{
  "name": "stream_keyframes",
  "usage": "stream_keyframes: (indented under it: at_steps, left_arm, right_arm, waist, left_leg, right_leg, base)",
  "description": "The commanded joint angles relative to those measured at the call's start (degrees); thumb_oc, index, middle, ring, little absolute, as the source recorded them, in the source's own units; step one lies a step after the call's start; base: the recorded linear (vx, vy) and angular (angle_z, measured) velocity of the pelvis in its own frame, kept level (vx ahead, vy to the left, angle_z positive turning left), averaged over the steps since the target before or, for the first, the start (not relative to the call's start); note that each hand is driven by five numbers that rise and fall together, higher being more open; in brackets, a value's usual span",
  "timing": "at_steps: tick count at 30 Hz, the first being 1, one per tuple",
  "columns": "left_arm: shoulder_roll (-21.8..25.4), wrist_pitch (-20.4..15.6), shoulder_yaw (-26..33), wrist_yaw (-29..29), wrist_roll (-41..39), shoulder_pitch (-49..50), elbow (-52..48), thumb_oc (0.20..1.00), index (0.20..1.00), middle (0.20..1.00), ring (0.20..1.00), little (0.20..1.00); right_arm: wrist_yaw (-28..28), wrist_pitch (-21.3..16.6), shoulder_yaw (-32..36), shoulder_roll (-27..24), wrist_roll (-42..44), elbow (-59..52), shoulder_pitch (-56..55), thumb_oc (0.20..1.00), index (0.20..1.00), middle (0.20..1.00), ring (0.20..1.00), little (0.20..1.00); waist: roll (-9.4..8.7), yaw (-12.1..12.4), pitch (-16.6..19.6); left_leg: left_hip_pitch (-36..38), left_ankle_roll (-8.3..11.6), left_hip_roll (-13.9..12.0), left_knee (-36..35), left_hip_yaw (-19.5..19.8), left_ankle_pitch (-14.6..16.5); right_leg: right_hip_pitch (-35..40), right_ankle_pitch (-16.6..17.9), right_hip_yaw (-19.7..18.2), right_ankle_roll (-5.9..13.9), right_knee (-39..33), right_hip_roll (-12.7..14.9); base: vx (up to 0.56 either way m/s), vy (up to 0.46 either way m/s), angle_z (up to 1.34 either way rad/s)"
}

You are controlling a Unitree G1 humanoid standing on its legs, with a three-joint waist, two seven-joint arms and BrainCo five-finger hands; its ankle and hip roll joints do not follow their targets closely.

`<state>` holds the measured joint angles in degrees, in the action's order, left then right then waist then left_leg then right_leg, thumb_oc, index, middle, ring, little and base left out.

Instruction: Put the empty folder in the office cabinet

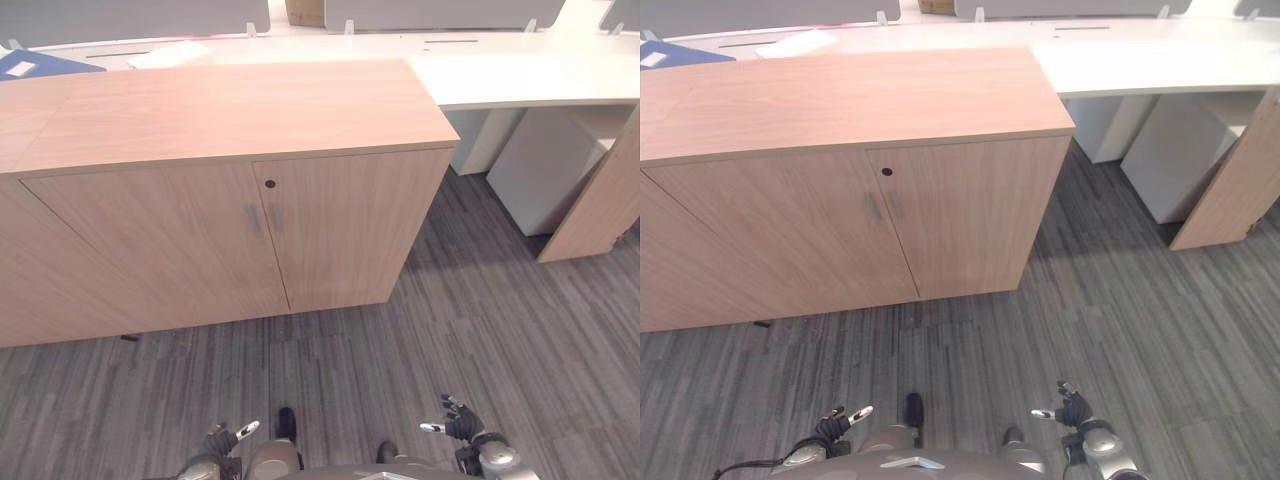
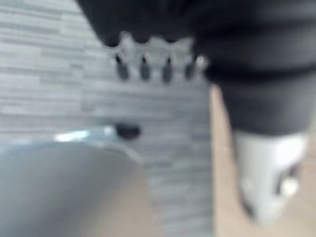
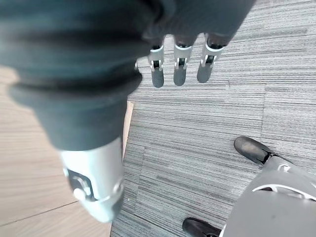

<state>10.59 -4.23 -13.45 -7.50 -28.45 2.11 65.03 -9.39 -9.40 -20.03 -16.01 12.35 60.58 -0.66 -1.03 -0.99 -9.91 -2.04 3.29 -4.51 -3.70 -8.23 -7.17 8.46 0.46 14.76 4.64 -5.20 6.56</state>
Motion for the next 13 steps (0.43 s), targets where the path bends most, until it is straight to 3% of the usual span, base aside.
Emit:
stream_keyframes:
  at_steps: [1,6,13]
  left_arm:
    - [1.09,0.77,-1.04,-0.76,-0.26,-2.59,0.82,1.0,1.0,1.0,1.0,1.0]
    - [0.96,1.53,-1.71,-0.87,-2.92,-2.45,1.85,1.0,1.0,1.0,1.0,1.0]
    - [-0.36,2.5,-0.72,0.59,-1.46,-2.26,4.63,1.0,1.0,1.0,1.0,1.0]
  right_arm:
    - [0.82,0.68,0.77,-1.48,-0.3,0.32,5.17,1.0,1.0,1.0,1.0,1.0]
    - [0.69,0.54,0.27,0.06,-1.04,2.62,5.54,1.0,1.0,1.0,1.0,1.0]
    - [0.86,2.5,0.24,1.56,0.36,3.98,4.86,1.0,1.0,1.0,1.0,1.0]
  waist:
    - [0.33,0.4,-2.26]
    - [0.53,0.47,-0.81]
    - [0.01,0.68,0.31]
  left_leg:
    - [6.26,-3.78,5.37,5.5,-0.94,13.14]
    - [7.29,-4.18,6.06,2.22,1.03,11.64]
    - [8.38,-4.96,6.73,1.61,1.11,11.93]
  right_leg:
    - [-3.23,-2.91,-0.21,-1.88,3.9,-4.5]
    - [-3.11,-2.44,-1.84,-1.82,2.88,-5.66]
    - [-1.64,-2.39,-3.13,-1.81,1.93,-5.79]
  base:
    - [0.02,0.004,0.13]
    - [0.05,0.01,0.05]
    - [0.07,0.03,0.01]
